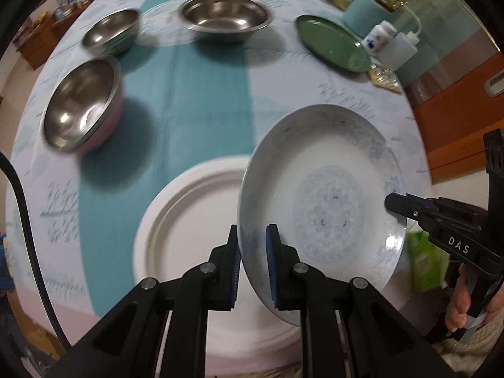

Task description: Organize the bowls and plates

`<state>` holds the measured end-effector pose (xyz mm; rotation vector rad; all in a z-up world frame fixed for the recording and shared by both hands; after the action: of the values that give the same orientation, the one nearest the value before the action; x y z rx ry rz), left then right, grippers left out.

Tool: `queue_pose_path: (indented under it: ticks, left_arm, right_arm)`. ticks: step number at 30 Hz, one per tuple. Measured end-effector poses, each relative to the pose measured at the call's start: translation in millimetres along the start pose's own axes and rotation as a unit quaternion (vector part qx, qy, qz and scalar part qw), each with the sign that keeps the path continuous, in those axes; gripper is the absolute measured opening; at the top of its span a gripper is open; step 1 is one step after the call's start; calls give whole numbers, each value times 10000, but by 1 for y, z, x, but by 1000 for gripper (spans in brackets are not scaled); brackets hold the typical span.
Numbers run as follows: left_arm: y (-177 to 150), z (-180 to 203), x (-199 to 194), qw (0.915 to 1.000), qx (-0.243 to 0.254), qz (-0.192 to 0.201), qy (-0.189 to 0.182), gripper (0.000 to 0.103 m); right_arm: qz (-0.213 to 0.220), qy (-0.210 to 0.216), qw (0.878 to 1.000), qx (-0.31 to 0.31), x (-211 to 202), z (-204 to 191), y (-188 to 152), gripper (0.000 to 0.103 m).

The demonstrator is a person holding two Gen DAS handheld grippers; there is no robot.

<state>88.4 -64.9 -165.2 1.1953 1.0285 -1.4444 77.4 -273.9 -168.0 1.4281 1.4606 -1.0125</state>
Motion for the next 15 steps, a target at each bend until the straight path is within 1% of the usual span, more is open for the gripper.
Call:
queue_pose_path:
  ticks: [2, 6, 9, 12, 15]
  left_arm:
    - [-12, -13, 5, 9999, -63, -68, 98, 13]
    - [-31, -38, 20, 9994, -256, -246, 51, 13]
    - [-39, -49, 30, 9990, -305, -309, 101, 13]
    - [-42, -58, 40, 9986, -363, -374, 54, 13]
    - [-45, -62, 40, 9987, -374, -359, -2, 13]
  right_arm:
    - [-126, -18, 9998, -142, 11, -14, -6, 9]
    - [-404, 18, 9987, -297, 35, -34, -16, 9]
    - [-574, 23, 9978, -325, 52, -44, -21, 9]
    - [-639, -55, 9974, -327, 63, -51, -23, 10]
    - [-576, -133, 9977, -328, 64, -57, -24, 10]
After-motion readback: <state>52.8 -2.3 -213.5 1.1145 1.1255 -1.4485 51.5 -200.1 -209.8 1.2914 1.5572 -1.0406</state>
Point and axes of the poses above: each gripper's, at about its wrist camera, not at the fingertips, and x roughly the way its jaws point, z to its right, y to its top, the point moved 2 cm from there along x, roughly the way its jaws point, and after that the axes turned 12 degrees about -z, right-handed, at the moved point
